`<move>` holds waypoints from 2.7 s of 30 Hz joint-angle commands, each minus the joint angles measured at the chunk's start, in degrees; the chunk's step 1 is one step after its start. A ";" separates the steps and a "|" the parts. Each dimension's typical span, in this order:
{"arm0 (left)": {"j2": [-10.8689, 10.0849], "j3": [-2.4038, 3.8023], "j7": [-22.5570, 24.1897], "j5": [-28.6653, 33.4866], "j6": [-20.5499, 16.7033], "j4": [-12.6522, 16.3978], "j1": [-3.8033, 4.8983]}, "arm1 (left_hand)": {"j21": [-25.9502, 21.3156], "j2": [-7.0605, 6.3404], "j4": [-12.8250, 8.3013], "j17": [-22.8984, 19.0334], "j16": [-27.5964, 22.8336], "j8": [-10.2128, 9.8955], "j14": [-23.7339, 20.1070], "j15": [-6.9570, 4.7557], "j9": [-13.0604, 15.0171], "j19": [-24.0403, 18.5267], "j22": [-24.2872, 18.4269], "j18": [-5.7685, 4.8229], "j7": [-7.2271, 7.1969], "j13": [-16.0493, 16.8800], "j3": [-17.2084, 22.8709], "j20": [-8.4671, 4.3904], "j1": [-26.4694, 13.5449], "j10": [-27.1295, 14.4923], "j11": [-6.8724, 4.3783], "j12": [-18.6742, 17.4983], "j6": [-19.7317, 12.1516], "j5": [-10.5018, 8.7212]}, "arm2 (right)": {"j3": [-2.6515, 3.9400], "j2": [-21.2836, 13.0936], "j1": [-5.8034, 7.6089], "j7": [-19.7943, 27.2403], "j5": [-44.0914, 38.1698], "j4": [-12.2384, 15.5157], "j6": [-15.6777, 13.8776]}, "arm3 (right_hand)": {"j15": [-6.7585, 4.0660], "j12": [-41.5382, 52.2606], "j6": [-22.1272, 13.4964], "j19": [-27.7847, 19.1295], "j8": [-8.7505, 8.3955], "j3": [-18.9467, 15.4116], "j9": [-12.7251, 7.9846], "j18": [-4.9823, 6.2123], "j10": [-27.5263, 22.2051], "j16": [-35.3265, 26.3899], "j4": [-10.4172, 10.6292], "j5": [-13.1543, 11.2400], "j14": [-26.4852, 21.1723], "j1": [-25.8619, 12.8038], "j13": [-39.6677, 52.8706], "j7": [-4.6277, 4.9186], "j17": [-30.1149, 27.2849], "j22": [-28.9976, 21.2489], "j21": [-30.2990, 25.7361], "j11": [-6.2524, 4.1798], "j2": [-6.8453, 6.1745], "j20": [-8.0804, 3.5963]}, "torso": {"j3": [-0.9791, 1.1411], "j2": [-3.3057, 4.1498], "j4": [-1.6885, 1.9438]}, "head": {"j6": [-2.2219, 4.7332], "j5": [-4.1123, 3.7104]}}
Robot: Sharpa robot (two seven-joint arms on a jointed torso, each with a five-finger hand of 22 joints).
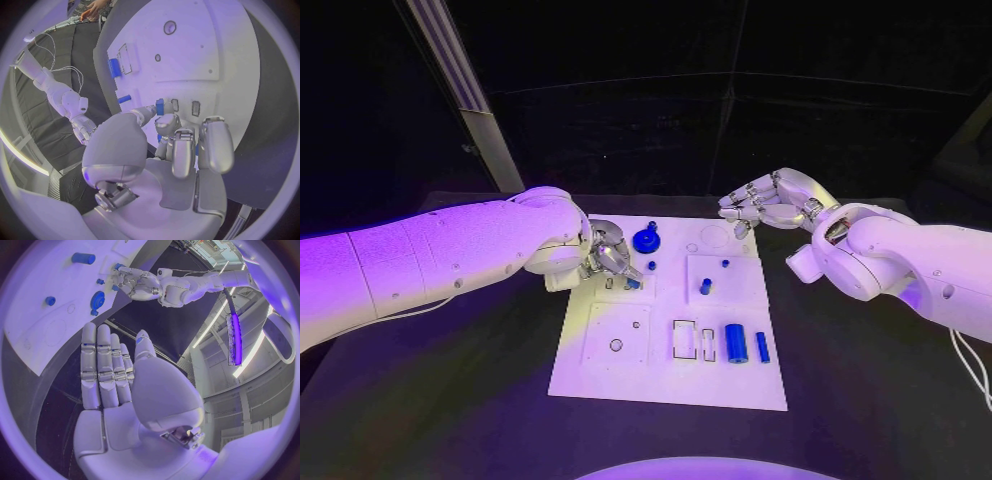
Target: Assemble the parts on the task board
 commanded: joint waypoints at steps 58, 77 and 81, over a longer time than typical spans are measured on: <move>-2.26 -1.42 -0.81 -7.64 -3.46 2.93 -0.62 | 0.93 -1.77 -11.50 15.09 0.18 0.77 6.05 -0.40 0.48 0.75 1.69 -1.15 -0.50 -1.74 10.69 -0.10 -2.20 1.21 -0.40 -1.33 0.94 6.00 | 0.02 0.35 0.10 1.30 0.14 -0.68 0.37 | 0.38 -0.44 -0.44 -0.18 -0.31 -0.64 -0.02 0.64 -0.46 -0.52 0.13 1.03 -0.17 -0.27 -0.09 0.00 -0.07 -0.25 -0.60 0.33 0.80 0.39 | 0.01 0.06 -0.18 | -0.39 0.57; -1.05 -1.44 -0.89 -7.08 -2.54 1.64 -0.61 | 1.47 -2.96 -9.06 15.09 0.18 -0.26 6.05 -0.99 -0.65 1.02 2.79 -1.32 -1.65 -0.12 3.84 -0.59 -6.51 2.37 -1.20 -0.03 3.65 5.89 | 0.02 0.39 0.10 1.18 0.14 -0.45 0.48 | 0.50 -0.73 -0.54 -0.34 -0.31 -0.76 -0.03 0.62 -0.79 -0.83 0.09 1.41 -0.44 -0.17 -0.17 0.08 -0.10 -0.37 -0.83 0.44 0.89 0.47 | 0.01 0.06 -0.14 | -0.69 0.63; -0.84 -1.44 -0.91 -7.03 -2.31 1.29 -0.60 | 1.67 -2.76 -8.26 15.09 0.18 -0.44 6.05 -1.05 -0.85 1.12 3.17 -1.39 -1.73 0.23 2.58 -0.66 -7.35 2.51 -1.27 0.25 4.15 5.91 | 0.02 0.38 0.10 1.20 0.14 -0.39 0.48 | 0.54 -0.84 -0.58 -0.41 -0.32 -0.79 -0.03 0.61 -0.92 -0.95 0.04 1.57 -0.55 -0.08 -0.20 0.11 -0.12 -0.42 -0.93 0.48 0.93 0.51 | 0.01 0.06 -0.15 | -0.66 0.67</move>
